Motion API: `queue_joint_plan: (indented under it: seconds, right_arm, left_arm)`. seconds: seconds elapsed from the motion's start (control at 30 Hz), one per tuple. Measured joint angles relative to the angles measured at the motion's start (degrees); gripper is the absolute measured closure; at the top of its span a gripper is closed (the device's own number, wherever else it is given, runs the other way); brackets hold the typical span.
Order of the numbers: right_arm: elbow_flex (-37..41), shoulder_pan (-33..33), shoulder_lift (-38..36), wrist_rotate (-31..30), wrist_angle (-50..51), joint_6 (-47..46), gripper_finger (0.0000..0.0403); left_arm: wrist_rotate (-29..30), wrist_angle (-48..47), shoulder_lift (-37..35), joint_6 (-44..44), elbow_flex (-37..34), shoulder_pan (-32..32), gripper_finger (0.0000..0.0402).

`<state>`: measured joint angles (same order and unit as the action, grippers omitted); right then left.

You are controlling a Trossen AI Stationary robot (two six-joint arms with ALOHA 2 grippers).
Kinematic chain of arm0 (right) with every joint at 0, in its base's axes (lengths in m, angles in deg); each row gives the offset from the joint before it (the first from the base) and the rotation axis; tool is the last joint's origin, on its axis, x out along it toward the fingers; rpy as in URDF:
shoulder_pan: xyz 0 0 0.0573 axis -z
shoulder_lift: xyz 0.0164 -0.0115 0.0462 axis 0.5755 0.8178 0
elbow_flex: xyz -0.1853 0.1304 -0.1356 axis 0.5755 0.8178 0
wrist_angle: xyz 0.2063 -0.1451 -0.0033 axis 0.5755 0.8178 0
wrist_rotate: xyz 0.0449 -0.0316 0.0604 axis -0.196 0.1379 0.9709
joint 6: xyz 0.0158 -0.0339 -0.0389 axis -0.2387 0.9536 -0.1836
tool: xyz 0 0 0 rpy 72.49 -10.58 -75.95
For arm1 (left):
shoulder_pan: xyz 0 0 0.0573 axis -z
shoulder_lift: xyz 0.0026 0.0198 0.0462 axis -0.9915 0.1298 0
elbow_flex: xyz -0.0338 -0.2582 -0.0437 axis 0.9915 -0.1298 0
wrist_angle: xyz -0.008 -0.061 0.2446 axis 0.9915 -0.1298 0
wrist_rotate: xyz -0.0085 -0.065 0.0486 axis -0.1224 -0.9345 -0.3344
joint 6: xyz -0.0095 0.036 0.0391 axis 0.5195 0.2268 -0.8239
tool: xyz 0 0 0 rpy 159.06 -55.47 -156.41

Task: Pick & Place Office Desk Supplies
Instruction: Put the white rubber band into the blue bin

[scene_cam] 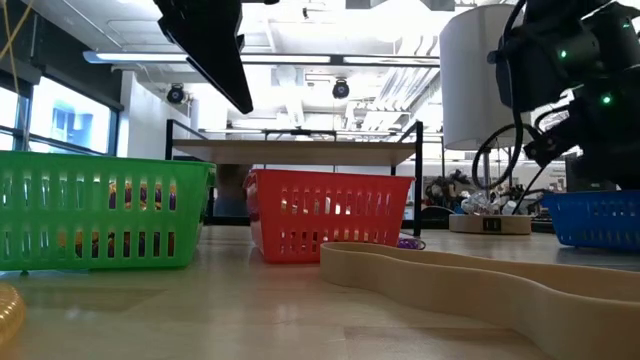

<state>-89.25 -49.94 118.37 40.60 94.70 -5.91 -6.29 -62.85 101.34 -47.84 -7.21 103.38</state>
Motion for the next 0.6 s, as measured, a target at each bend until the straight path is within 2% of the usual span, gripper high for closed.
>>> queue_joint_plan:
  seconds: [0.23,0.6]
  right_arm:
    - [0.0,-0.1,2.9,0.9,-1.0,-0.5,0.04]
    - [0.0,-0.2,1.5,1.3,-0.4,1.7,0.0394]
  left_arm:
    - [0.0,0.0,0.0,0.0,0.0,1.0,0.0271]
    - [0.0,0.0,0.0,0.0,0.0,1.2,0.0271]
